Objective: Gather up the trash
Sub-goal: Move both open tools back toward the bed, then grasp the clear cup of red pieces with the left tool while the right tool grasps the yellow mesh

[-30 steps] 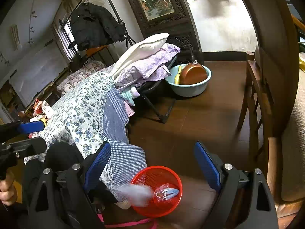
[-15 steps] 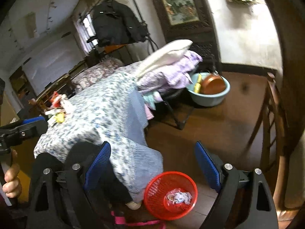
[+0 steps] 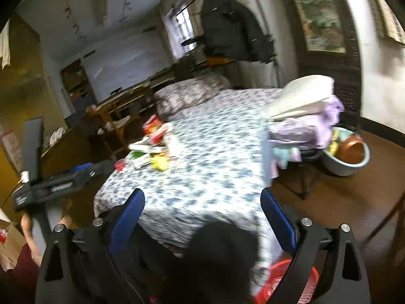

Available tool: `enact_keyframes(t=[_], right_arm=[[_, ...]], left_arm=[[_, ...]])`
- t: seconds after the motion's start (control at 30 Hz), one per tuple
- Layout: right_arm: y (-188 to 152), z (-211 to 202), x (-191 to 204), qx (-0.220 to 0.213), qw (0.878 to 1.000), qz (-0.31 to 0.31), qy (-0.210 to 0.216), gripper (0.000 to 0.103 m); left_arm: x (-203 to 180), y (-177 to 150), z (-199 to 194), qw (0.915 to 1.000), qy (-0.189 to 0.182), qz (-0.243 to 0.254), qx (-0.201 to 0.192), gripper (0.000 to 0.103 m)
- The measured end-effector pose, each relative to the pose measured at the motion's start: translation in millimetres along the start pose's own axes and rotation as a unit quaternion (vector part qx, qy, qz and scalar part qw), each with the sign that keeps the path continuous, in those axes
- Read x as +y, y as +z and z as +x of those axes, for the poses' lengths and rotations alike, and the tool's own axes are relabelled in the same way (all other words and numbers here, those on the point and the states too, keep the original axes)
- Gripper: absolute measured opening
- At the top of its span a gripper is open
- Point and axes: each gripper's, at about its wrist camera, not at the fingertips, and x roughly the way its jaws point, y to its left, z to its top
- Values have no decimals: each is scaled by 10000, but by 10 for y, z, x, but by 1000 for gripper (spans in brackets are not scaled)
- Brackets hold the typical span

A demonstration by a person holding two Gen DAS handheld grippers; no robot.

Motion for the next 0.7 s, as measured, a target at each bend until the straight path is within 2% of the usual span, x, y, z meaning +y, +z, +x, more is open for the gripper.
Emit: enact_keyframes(t=[0.1, 0.2, 0.33, 0.5, 0.7], right_arm=[[45, 388, 249, 268, 9995, -109, 88, 91], [4, 694, 372, 447, 9988, -108, 139, 91], [-109, 992, 394, 612, 9980, 8, 156, 91], [-274, 1266, 331, 903, 9959, 20, 44, 91], [-299, 1432, 271, 1038, 9945, 154, 58, 91]], left_arm=[[556, 94, 240, 9984, 421, -359, 103, 96], [1047, 110, 573, 9934, 884, -667, 293, 96], [1457, 73, 956, 9880, 1161, -879, 519, 96], [1698, 105, 1306, 9833, 1536, -826, 524, 96], [1948, 114, 1561, 9799, 1412, -1259, 624, 96]])
